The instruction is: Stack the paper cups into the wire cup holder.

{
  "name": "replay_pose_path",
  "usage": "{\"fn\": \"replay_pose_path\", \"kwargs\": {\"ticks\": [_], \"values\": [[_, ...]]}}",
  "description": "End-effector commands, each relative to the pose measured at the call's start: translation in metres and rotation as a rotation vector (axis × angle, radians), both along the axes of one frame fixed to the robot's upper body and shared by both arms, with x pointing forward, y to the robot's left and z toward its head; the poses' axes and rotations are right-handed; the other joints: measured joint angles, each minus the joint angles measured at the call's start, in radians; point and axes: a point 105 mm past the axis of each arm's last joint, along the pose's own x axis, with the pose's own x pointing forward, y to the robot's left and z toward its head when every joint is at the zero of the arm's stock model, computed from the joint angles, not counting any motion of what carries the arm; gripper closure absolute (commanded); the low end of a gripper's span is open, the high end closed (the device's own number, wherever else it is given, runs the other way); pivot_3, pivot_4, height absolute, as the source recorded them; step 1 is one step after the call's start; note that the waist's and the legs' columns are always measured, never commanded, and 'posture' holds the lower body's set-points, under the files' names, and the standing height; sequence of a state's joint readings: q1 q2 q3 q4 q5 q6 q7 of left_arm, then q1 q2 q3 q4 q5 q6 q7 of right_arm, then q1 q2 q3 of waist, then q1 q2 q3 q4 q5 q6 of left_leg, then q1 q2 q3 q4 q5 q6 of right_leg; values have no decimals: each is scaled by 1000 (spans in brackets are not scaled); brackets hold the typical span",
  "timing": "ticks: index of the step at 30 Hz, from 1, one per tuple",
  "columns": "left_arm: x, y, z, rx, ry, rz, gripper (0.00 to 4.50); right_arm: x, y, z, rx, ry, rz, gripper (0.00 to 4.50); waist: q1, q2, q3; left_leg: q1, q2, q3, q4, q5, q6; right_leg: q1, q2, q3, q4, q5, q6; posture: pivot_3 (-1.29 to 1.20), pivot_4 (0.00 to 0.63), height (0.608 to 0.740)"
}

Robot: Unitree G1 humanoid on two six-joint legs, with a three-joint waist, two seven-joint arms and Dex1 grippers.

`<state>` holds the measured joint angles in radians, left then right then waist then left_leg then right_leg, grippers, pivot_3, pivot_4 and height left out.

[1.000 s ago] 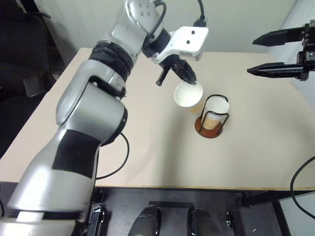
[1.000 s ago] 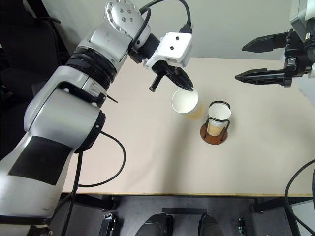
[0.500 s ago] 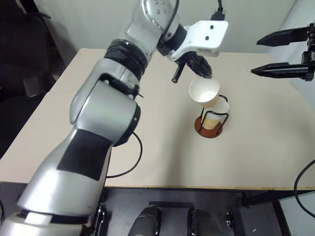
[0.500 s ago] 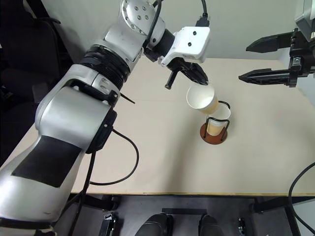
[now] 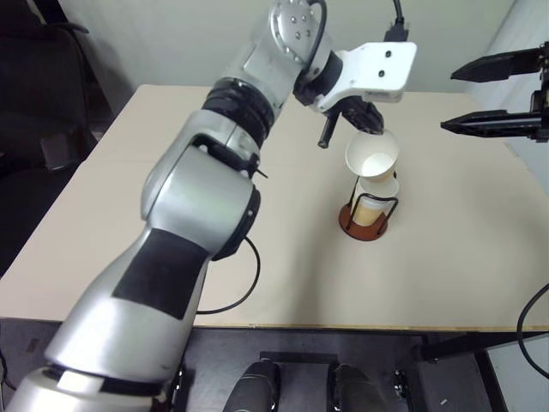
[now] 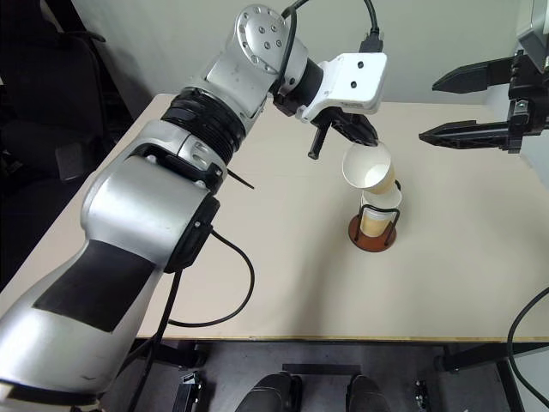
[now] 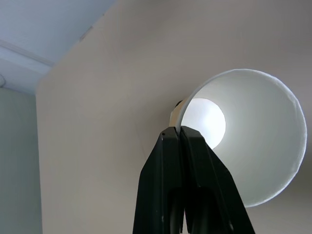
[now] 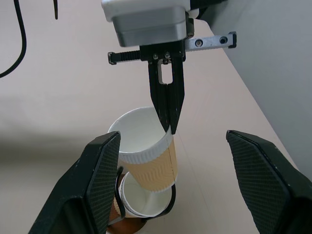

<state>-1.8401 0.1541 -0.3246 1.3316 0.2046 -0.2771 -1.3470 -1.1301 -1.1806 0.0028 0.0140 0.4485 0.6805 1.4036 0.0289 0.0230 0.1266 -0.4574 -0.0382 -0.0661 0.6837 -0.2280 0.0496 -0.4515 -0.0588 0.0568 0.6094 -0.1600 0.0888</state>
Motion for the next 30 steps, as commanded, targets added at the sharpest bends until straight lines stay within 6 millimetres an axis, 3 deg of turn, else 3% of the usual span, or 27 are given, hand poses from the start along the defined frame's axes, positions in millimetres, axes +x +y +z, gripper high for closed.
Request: {"fn": "replay_pose_path", "kwargs": {"ticks": [1, 28, 30], "values": [[-2, -3, 6, -19, -14, -6, 4450, -10, -2, 14, 7, -64, 1, 988, 0, 0, 0, 0, 0, 0, 0, 0, 0, 0, 0, 0, 0, 0, 0, 0, 150, 740], [4, -11, -15, -10, 11, 28, 4450, -12, -4, 11, -4, -57, -7, 988, 1, 0, 0, 1, 0, 1, 2, 0, 1, 1, 0, 0, 1, 1, 2, 0, 150, 740], [8, -10, -16, -7, -10, 50, 4098, -13, -4, 10, -5, -55, -9, 988, 1, 0, 0, 1, 0, 1, 3, 0, 1, 1, 0, 0, 1, 1, 2, 0, 150, 740]]}}
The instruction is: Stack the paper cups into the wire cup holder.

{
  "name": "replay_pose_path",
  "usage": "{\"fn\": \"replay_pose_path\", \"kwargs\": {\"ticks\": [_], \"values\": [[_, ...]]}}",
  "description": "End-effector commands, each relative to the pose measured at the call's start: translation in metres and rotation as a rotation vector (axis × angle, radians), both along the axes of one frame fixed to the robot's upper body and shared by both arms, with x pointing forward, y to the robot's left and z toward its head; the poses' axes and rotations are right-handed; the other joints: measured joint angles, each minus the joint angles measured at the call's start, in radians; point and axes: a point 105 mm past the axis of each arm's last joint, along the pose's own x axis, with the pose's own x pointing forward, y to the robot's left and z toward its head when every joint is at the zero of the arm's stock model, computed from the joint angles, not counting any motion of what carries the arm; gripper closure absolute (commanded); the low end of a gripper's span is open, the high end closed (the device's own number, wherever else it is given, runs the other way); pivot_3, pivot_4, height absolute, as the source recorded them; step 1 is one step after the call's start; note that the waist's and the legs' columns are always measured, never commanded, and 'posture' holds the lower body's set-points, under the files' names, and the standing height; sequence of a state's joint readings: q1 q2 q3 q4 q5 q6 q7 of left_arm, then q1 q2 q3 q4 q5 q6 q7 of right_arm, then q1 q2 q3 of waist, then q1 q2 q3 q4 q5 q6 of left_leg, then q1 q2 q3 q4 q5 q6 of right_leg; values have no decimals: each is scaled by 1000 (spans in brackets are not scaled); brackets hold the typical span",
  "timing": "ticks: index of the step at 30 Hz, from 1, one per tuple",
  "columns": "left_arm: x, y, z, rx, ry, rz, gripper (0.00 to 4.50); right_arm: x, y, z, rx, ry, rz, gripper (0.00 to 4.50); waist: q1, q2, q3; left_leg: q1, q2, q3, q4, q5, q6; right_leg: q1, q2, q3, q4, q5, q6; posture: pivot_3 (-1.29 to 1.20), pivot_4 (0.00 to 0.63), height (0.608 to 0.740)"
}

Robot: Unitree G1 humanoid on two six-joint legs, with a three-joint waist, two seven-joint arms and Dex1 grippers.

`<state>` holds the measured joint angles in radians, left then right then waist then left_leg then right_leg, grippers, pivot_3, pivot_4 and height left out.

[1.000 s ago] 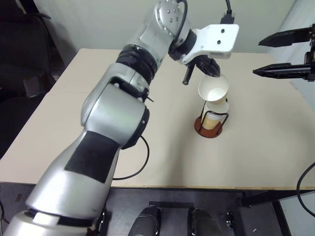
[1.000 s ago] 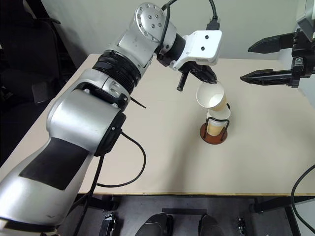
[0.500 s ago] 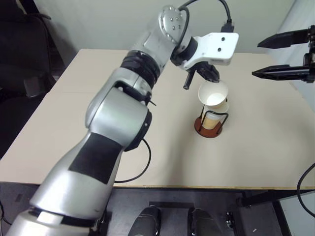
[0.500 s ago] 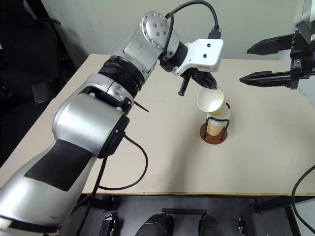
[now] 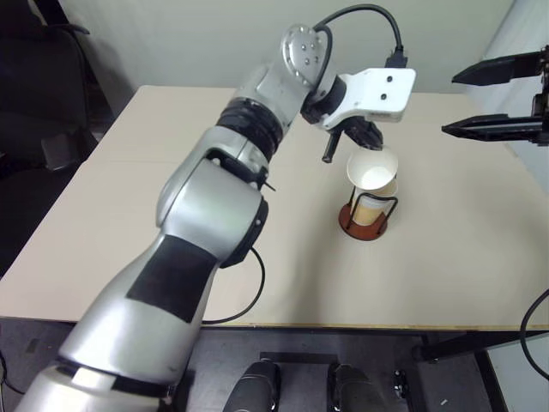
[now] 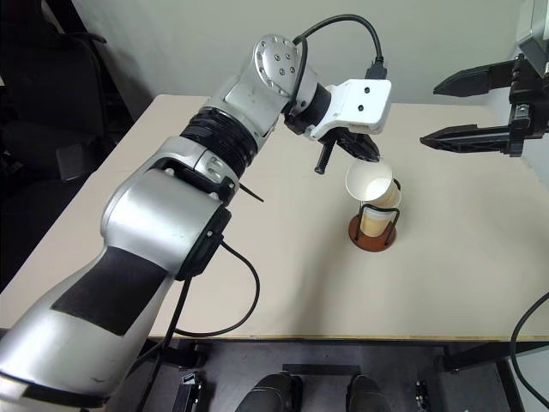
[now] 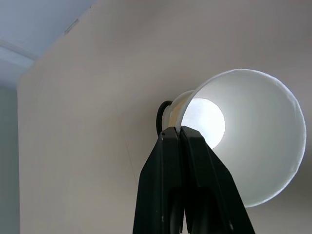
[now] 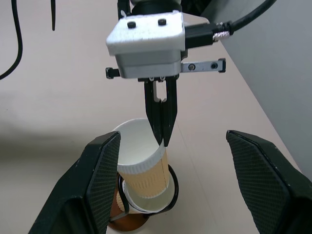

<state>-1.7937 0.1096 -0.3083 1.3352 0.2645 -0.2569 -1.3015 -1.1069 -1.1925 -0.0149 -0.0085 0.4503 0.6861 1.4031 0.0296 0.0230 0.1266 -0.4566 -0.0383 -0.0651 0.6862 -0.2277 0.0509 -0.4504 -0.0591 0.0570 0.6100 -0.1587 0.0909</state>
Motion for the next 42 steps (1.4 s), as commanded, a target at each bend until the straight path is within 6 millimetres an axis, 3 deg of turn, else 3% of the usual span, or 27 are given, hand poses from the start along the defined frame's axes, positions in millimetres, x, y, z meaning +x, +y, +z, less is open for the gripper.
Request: {"fn": "replay_pose_path", "kwargs": {"ticks": [1, 12, 19, 33, 42], "values": [[3, -2, 6, -17, -43, 24, 3922, -10, -3, 12, 3, -52, -2, 988, 0, 0, 0, 0, 0, 0, 0, 0, 0, 0, 0, 0, 0, 0, 0, 0, 150, 740], [7, -13, 17, -80, -154, 50, 15, -12, -5, 11, -2, -46, -14, 988, 0, 0, 0, 0, 0, 0, 2, 0, 0, 1, 0, 0, 0, 0, 0, 0, 150, 740], [11, -23, 28, -170, -236, 89, 15, -13, -5, 11, -3, -44, -18, 988, 0, 0, 0, 0, 0, 0, 4, 0, 0, 1, 0, 0, 0, 0, 1, 0, 150, 740], [22, -22, 21, -142, -331, 143, 15, -12, -7, 11, -4, -45, -26, 988, 0, 0, 0, 0, 0, 0, 5, 0, 0, 2, 0, 0, 0, 0, 1, 0, 150, 740], [21, -33, 20, -184, -379, 139, 15, -12, -8, 10, -10, -47, -30, 988, 1, 0, 0, 0, 0, 0, 5, 0, 0, 2, 0, 0, 0, 0, 1, 0, 150, 740]]}}
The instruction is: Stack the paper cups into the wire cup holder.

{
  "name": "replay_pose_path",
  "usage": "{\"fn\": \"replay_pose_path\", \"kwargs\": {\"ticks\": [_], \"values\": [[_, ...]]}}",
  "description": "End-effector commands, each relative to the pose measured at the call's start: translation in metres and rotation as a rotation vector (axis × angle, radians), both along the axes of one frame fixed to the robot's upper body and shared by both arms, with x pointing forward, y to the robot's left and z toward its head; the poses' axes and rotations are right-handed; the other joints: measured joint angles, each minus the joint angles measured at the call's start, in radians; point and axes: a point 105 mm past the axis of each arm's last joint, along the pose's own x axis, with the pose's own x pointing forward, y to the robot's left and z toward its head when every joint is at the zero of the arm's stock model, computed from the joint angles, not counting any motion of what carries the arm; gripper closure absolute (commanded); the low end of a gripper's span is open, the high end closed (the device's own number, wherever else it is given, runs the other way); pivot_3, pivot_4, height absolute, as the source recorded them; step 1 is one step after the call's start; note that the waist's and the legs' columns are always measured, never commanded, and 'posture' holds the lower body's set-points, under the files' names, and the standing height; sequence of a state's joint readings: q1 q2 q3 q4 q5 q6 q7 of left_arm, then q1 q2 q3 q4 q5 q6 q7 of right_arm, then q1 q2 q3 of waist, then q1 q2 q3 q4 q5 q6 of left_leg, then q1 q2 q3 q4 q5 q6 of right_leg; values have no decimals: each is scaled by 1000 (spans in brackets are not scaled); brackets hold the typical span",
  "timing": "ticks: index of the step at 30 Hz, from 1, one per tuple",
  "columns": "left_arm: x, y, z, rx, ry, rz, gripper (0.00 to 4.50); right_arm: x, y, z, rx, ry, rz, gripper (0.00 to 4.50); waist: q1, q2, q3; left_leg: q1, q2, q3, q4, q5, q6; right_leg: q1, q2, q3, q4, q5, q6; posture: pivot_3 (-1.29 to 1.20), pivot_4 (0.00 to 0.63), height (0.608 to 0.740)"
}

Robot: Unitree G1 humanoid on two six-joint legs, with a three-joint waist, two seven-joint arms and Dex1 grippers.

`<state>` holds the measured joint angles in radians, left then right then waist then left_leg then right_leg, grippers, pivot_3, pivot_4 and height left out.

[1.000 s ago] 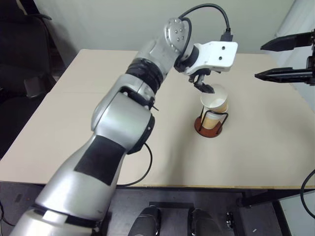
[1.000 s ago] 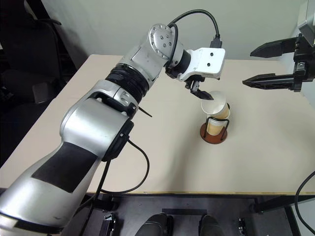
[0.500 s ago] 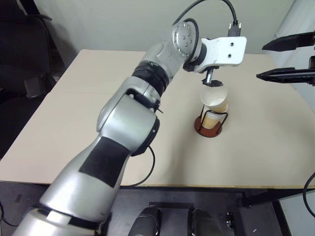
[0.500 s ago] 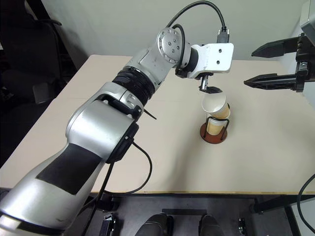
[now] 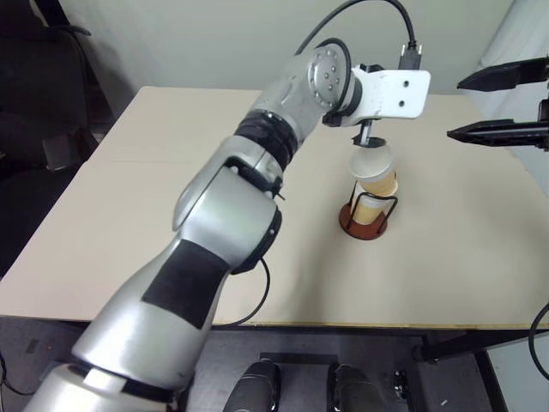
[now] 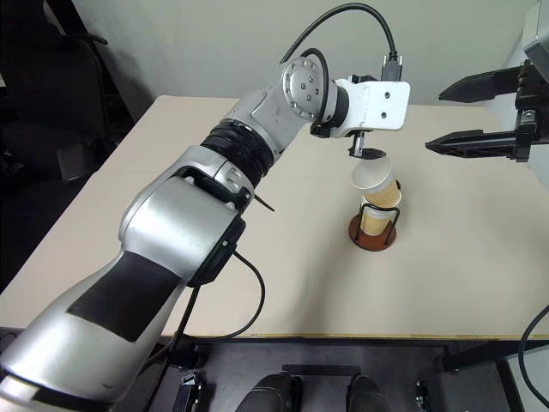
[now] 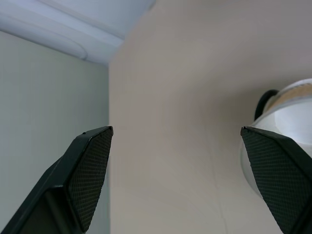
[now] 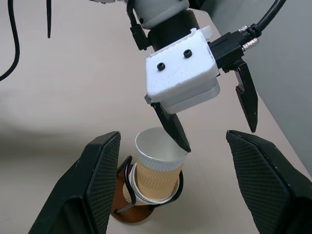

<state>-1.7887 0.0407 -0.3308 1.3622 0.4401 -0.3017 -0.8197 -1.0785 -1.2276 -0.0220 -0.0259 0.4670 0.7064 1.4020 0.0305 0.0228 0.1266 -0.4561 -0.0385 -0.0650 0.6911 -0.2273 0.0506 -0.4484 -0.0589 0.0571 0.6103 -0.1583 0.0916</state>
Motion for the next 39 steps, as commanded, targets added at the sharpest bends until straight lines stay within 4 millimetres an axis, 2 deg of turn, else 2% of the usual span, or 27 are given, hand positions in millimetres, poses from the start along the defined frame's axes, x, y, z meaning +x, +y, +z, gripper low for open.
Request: {"fn": "replay_pose_path", "kwargs": {"ticks": [1, 22, 25, 27, 30, 32, 33, 35, 39], "values": [[-5, -10, 9, -33, -49, -26, 15, -9, -2, 14, -3, -71, -5, 988, 0, 0, 0, 0, 0, 0, 0, 0, 0, 0, 0, 0, 0, 0, 0, 0, 150, 740], [-15, -30, 0, -79, -12, -83, 15, -10, -1, 13, -12, -71, -16, 988, 0, 0, 0, 1, 0, 0, 1, 0, 0, 1, 0, 0, 0, 0, 0, 0, 150, 740], [-16, -29, 7, -95, -33, -83, 15, -10, -2, 13, -10, -71, -19, 988, 0, 0, 0, 1, 0, 0, 1, 0, 0, 1, 0, 0, 0, 0, 0, 0, 150, 740], [-16, -26, 20, -135, -41, -81, 15, -10, -1, 13, -6, -70, -22, 988, 0, 0, 0, 1, 0, 0, 1, 0, 0, 1, 0, 0, 0, 0, 0, 0, 150, 740], [-16, -11, 41, -219, 12, -96, 15, -11, -2, 10, -1, -52, -30, 988, -1, 0, 0, 1, 0, 0, 1, 0, 0, 1, 0, 0, 0, 0, 0, 0, 150, 740], [-11, 10, 45, -239, 58, -95, 15, -10, -5, 3, -10, -34, -47, 988, -1, 0, 0, 1, 0, 0, 0, 0, 0, 0, 1, 0, 0, 0, 0, 0, 150, 740], [-6, 27, 42, -243, 107, -83, 15, -9, -8, -2, -17, -23, -61, 988, -3, 0, 0, 2, 0, 0, 0, 0, 0, 1, 1, 0, 1, 0, 0, 0, 150, 740], [-1, 49, 36, -242, 172, -73, 15, -7, -11, -8, -27, -12, -75, 988, -5, 1, 0, 2, 0, 0, -1, 0, 0, 0, 1, 1, 1, 0, 0, 0, 150, 740], [0, 100, 25, -303, 392, -93, 15, -1, -18, -23, -20, 15, -89, 988, -6, 2, -1, 3, 0, 0, 0, 1, -1, 1, 2, 1, 2, 0, 0, 0, 150, 740]]}}
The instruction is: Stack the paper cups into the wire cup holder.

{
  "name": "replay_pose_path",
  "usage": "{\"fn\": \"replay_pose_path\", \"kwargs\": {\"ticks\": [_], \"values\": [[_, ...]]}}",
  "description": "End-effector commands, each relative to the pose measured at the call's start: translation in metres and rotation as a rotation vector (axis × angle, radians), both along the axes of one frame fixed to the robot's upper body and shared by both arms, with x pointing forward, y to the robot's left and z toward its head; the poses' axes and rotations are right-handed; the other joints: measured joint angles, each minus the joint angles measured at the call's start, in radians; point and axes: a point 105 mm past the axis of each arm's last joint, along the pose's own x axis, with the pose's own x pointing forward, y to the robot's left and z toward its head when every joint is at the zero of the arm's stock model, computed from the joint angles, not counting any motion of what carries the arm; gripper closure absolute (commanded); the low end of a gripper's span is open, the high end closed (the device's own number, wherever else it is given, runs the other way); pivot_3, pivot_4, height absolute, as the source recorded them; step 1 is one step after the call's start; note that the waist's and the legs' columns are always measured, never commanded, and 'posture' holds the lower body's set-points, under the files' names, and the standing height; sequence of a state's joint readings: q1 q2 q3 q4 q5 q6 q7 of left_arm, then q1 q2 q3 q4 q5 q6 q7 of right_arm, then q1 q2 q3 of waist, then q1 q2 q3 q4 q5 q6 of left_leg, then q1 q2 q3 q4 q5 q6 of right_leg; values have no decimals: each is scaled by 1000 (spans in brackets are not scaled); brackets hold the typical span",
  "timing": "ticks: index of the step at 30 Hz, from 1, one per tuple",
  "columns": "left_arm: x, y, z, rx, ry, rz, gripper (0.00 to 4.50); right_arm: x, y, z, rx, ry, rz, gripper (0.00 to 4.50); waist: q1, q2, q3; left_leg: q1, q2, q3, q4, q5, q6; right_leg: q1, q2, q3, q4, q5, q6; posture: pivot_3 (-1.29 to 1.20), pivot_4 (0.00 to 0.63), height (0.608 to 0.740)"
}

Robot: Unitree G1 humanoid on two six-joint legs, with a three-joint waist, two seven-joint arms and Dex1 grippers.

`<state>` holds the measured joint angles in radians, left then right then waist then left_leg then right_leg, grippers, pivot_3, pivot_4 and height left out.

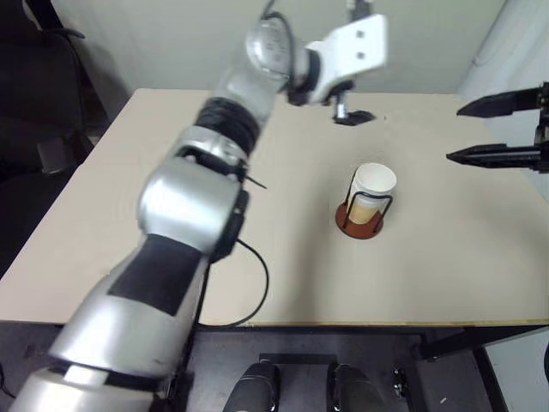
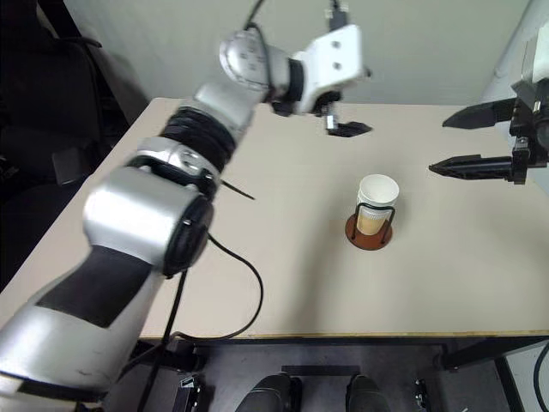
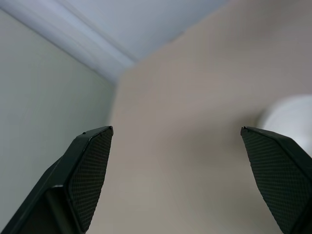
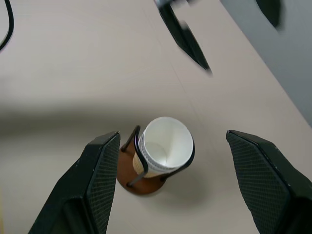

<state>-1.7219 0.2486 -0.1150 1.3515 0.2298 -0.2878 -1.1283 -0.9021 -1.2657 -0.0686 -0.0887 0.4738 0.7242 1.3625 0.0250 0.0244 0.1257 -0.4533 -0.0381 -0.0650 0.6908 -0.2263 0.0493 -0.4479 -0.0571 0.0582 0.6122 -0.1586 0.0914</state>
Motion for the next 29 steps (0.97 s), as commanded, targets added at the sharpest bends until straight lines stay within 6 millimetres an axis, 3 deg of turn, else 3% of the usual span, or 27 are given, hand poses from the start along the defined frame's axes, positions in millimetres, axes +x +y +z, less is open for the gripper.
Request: {"fn": "replay_pose_path", "kwargs": {"ticks": [1, 6, 10, 15, 21, 29], "values": [[-9, 33, 10, -126, 161, -78, 15, -1, -7, 3, 2, -67, -16, 988, 0, 0, 0, 0, 0, 0, 1, 1, -1, 0, 0, 0, 0, 0, 0, 0, 150, 740], [-9, 81, 16, -362, 320, -62, 15, 13, -24, -26, 41, -46, -80, 988, 3, 0, 0, -3, 0, -1, 7, 3, -3, 0, 0, -1, 0, 0, -1, 0, 150, 740], [-4, 104, 13, -452, 330, 9, 15, 23, -37, -45, 49, -44, -134, 988, 6, 1, 0, -3, -2, 0, 8, 2, -1, 2, 0, -2, 0, 1, -1, 0, 150, 740], [2, 129, 7, -503, 322, 121, 15, 29, -35, -49, 96, -69, -151, 988, 2, 0, 0, -2, -1, 2, 8, 4, 0, 3, 1, -3, -1, 3, -3, 0, 150, 740], [7, 163, 14, -557, 276, 268, 15, 28, -24, -50, 105, -78, -129, 988, -11, 1, 0, 0, 0, 2, 6, 4, 1, 2, 2, -1, 0, 4, -6, 0, 150, 740], [6, 174, -1, -560, 311, 307, 15, 26, -19, -53, 146, -75, -145, 988, -10, 1, 0, -1, -1, -3, 6, 5, 4, 3, 2, -1, -1, 7, -10, 0, 150, 740]]}}
